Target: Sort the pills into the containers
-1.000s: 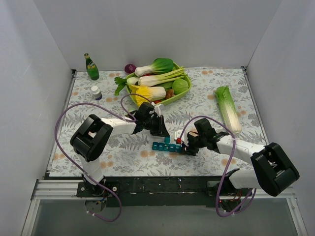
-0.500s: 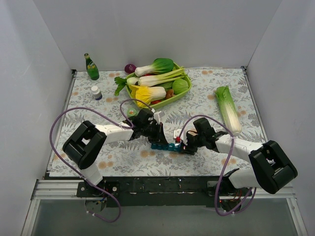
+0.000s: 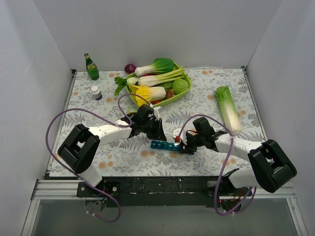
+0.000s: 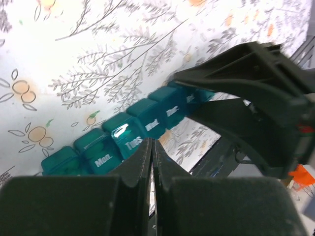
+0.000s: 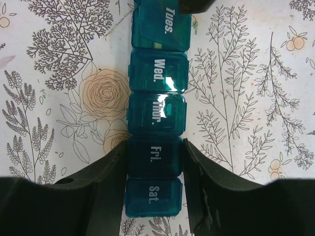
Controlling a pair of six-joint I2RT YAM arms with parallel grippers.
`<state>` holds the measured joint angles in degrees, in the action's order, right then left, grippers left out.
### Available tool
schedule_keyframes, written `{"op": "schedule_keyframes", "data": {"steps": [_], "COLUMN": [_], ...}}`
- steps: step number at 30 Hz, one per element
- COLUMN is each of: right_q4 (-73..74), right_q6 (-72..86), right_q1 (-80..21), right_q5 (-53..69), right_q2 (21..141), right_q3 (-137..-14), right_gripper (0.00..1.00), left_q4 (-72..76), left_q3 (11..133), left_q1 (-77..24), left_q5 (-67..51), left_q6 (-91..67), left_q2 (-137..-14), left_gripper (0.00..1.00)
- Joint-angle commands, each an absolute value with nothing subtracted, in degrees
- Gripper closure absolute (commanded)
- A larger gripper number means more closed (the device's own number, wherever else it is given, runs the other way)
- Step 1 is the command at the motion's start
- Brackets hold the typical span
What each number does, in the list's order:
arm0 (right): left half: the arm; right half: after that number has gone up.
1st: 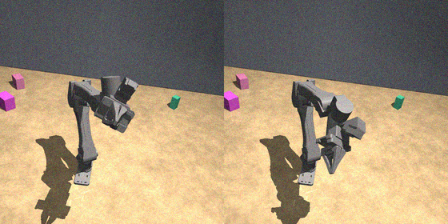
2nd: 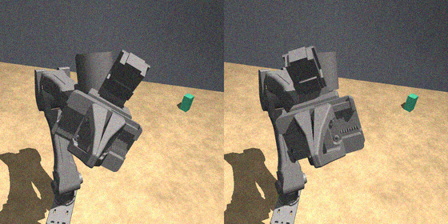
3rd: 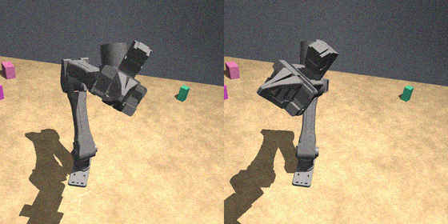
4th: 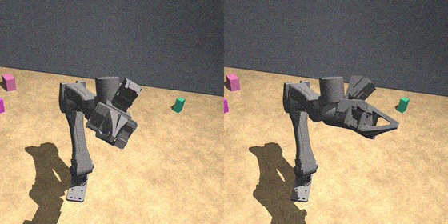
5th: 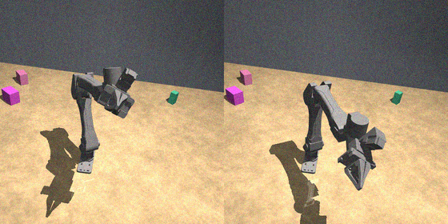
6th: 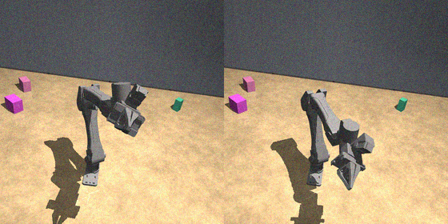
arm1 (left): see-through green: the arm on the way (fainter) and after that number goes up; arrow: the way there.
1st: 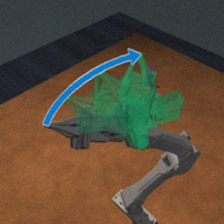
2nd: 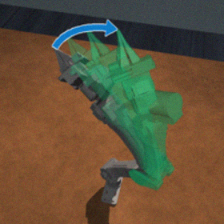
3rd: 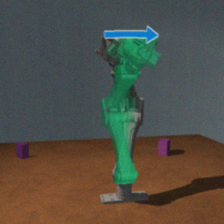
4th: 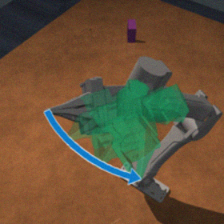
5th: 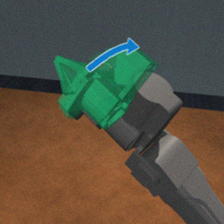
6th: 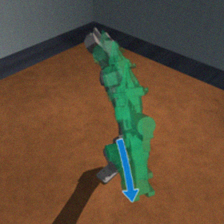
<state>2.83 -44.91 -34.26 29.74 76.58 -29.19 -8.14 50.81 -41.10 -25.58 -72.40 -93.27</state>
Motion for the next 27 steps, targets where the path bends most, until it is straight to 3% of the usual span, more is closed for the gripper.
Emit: {"op": "schedule_keyframes", "data": {"steps": [1,21,27], "right_q4": [6.2,6.0,6.2], "right_q6": [-45.1,-44.6,-44.5], "right_q1": [-34.7,-34.8,-34.9], "right_q5": [25.5,24.1,23.9], "right_q2": [78.7,79.6,79.5], "right_q3": [-28.7,-28.9,-28.9], "right_gripper": [0.67,0.67,0.67], "left_q4": [-10.0,-17.7,-17.2], "left_q3": [54.8,51.2,53.5], "left_q1": [-41.4,-42.2,-42.2], "left_q5": [-23.6,-23.7,-22.7], "left_q6": [-71.3,-69.1,-70.0], "left_q2": [-88.5,-100.5,-97.3], "left_gripper": [1.0,1.0,1.0]}}
